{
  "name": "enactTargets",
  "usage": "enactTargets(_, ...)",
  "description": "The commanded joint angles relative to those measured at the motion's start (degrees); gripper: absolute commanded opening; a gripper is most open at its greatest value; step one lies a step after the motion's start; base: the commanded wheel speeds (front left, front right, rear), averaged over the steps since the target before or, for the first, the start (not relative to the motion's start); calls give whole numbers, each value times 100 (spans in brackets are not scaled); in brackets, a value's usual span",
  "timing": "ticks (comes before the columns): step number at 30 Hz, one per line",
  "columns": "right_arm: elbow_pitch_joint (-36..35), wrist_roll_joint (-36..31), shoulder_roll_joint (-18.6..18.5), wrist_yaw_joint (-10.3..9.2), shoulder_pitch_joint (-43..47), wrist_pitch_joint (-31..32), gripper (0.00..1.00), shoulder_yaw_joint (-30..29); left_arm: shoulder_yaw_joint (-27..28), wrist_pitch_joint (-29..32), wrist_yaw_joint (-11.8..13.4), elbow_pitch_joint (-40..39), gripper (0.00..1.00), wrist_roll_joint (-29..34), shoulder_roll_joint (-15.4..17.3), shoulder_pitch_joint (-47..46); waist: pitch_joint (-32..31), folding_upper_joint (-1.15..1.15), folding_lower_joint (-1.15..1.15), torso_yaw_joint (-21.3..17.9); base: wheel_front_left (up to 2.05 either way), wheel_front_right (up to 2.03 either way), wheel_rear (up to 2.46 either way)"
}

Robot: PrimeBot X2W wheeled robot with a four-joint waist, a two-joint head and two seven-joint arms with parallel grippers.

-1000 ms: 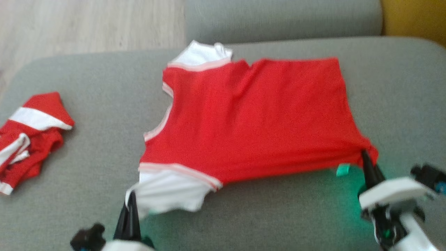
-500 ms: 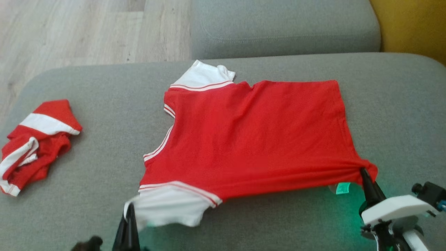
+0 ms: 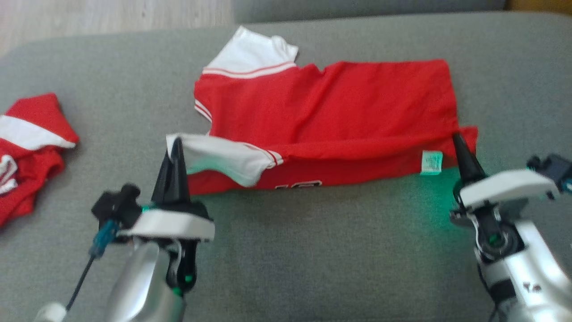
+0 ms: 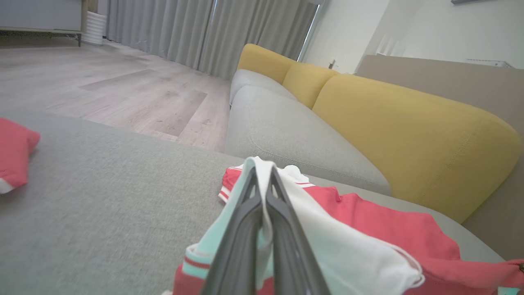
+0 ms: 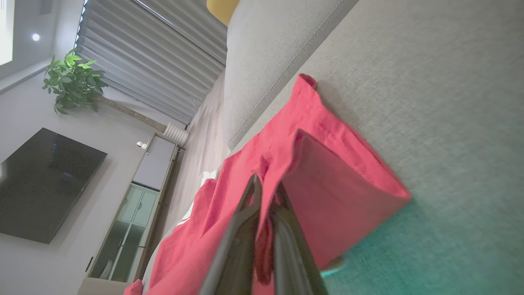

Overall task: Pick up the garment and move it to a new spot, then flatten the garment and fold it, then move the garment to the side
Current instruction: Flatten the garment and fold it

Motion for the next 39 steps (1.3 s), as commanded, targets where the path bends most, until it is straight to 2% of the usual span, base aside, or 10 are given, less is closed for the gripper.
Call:
enactTargets(1, -120, 7, 36, 37, -389, 59, 0, 75, 107, -37, 53, -35, 0, 98, 79, -452, 295, 0, -2, -47, 0, 0, 0)
enactTargets(8, 176, -175, 162, 37, -1020, 31, 0, 106, 214, -37, 143, 380, 0, 297, 79, -1121, 701, 0, -2, -75, 0, 0, 0)
enactTargets(9, 229, -234, 174, 37, -1112, -41, 29, 106, 241, -37, 146, 419, 0, 317, 79, -1193, 753, 0, -2, -76, 0, 0, 0)
enactTargets(10, 295, -269, 208, 37, -1197, -129, 100, 87, 268, -37, 162, 462, 0, 340, 79, -1253, 788, 0, -2, -75, 0, 0, 0)
enactTargets(11, 358, -287, 254, 37, -1284, -220, 100, 64, 297, -37, 200, 500, 9, 379, 79, -1303, 826, 0, -2, -75, 0, 0, 0)
enactTargets(12, 399, -320, 288, 37, -1371, -332, 100, 55, 325, -37, 224, 521, 84, 363, 79, -1335, 857, 0, -2, -73, 0, 0, 0)
enactTargets(13, 420, -335, 325, 37, -1442, -448, 100, 51, 341, -37, 238, 511, 100, 361, 79, -1341, 872, 0, -2, -70, 0, 0, 0)
enactTargets(23, 513, -1404, 56, 37, -1328, -1650, 100, 31, 584, -37, 597, -281, 100, 1082, 79, -457, 747, 0, -2, -12, 0, 0, 0)
enactTargets(33, 59, -4622, 436, 37, -322, -1662, 100, -1016, 624, -37, 924, -413, 100, 1642, 79, 468, 163, 0, -2, 55, 0, 0, 0)
enactTargets(39, 135, -5608, 734, 37, 324, -1662, 100, -1331, 464, -37, 936, -229, 100, 1783, 79, 1017, -359, 0, -2, 80, 0, 0, 0)
